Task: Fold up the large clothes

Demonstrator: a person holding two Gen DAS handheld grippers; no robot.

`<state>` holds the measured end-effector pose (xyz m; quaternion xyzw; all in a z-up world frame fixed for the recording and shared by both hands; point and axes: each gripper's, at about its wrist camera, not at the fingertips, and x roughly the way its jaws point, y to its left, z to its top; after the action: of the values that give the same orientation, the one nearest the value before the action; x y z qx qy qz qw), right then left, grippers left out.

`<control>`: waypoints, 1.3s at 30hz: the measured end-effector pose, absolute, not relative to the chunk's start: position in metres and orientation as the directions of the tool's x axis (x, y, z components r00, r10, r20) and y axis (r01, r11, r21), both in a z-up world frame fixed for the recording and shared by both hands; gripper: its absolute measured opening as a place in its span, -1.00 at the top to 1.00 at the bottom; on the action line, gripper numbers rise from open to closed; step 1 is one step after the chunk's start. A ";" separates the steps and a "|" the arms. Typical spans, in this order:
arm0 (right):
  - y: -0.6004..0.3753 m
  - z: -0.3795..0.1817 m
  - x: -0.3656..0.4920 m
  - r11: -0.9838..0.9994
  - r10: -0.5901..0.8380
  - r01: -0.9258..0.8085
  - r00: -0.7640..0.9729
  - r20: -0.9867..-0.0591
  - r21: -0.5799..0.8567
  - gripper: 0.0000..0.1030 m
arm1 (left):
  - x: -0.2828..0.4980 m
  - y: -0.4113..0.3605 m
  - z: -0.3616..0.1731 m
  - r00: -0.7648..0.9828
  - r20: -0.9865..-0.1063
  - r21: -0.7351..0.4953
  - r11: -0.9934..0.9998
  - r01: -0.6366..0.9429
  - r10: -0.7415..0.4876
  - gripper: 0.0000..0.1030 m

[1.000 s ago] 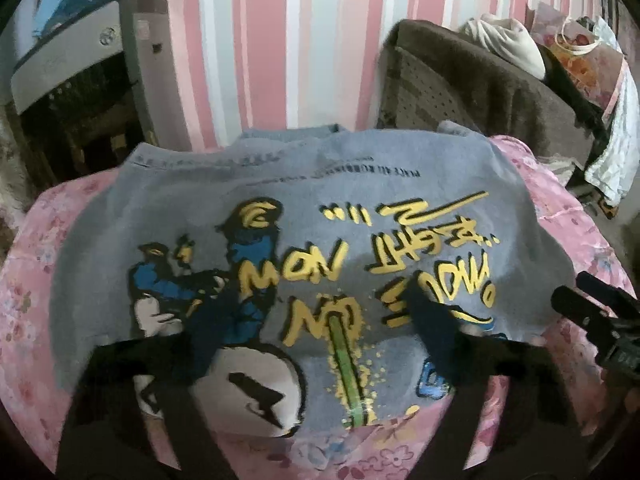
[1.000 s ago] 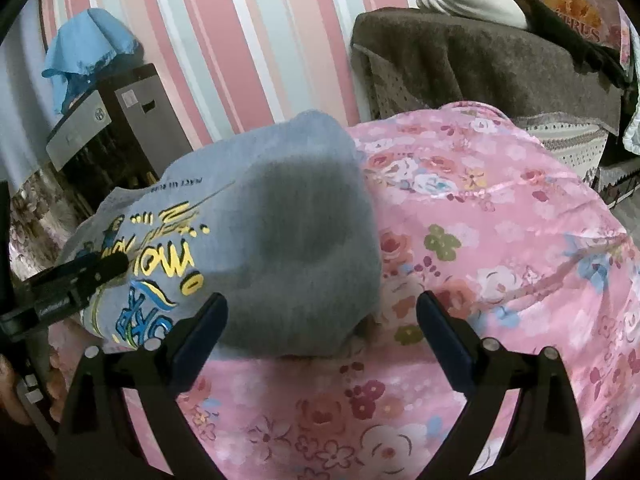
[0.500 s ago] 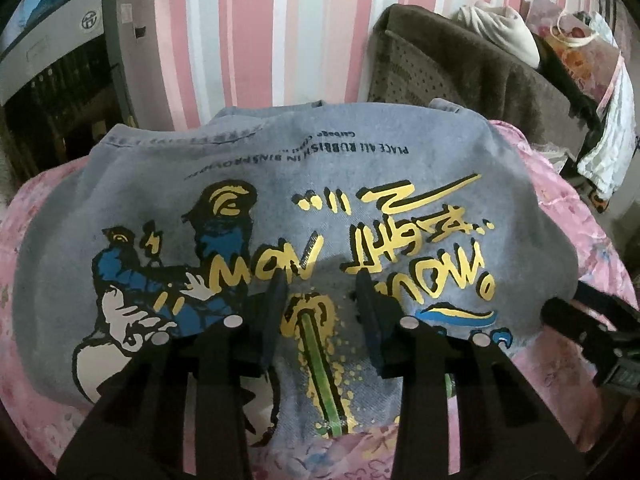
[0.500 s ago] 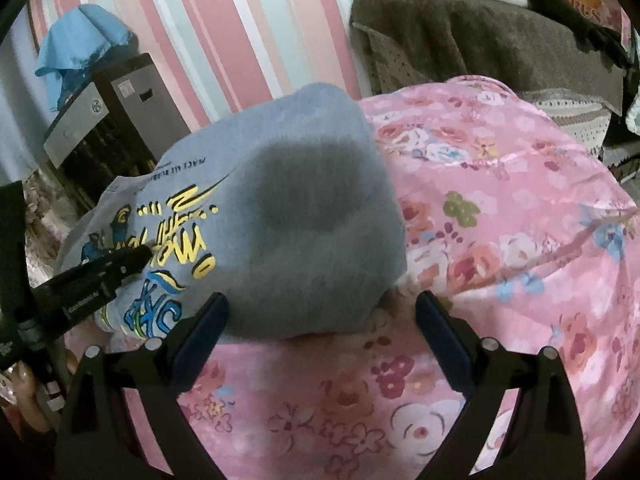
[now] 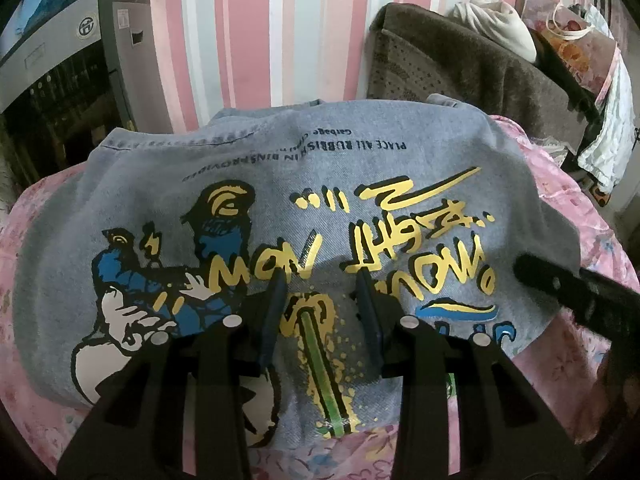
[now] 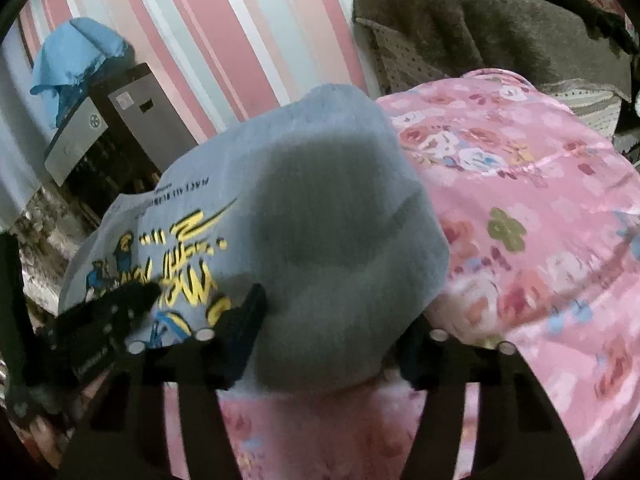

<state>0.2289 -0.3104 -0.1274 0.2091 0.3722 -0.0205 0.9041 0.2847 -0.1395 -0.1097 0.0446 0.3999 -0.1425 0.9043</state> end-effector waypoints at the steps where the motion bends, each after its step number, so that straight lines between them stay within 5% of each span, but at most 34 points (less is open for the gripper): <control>1: -0.309 -0.127 0.232 0.912 0.121 0.189 0.722 -0.681 0.363 -0.09 | 0.285 -0.139 -0.110 0.639 -0.736 -0.034 0.955 0.294 -0.223 0.33; 9: -0.311 -0.125 0.256 0.891 0.180 0.160 0.734 -0.655 0.425 -0.06 | 0.284 -0.137 -0.111 0.639 -0.734 -0.041 0.955 0.295 -0.229 0.32; 12: -0.307 -0.123 0.251 0.902 0.166 0.148 0.748 -0.643 0.406 0.24 | 0.284 -0.136 -0.112 0.640 -0.734 -0.040 0.955 0.295 -0.229 0.32; 20: -0.298 -0.091 0.228 0.903 0.214 0.043 0.818 -0.534 0.428 0.47 | 0.284 -0.139 -0.112 0.641 -0.735 -0.028 0.955 0.296 -0.220 0.31; 32: -0.295 -0.091 0.238 0.910 0.215 0.038 0.808 -0.548 0.412 0.46 | 0.284 -0.140 -0.112 0.640 -0.735 -0.032 0.955 0.296 -0.223 0.31; 39: -0.306 -0.121 0.249 0.899 0.190 0.131 0.741 -0.644 0.417 0.14 | 0.283 -0.140 -0.112 0.640 -0.735 -0.034 0.955 0.296 -0.225 0.30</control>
<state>0.2495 -0.3064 -0.1206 0.2237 0.3592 0.0161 0.9059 0.2834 -0.1396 -0.1117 0.0449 0.3993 -0.1440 0.9043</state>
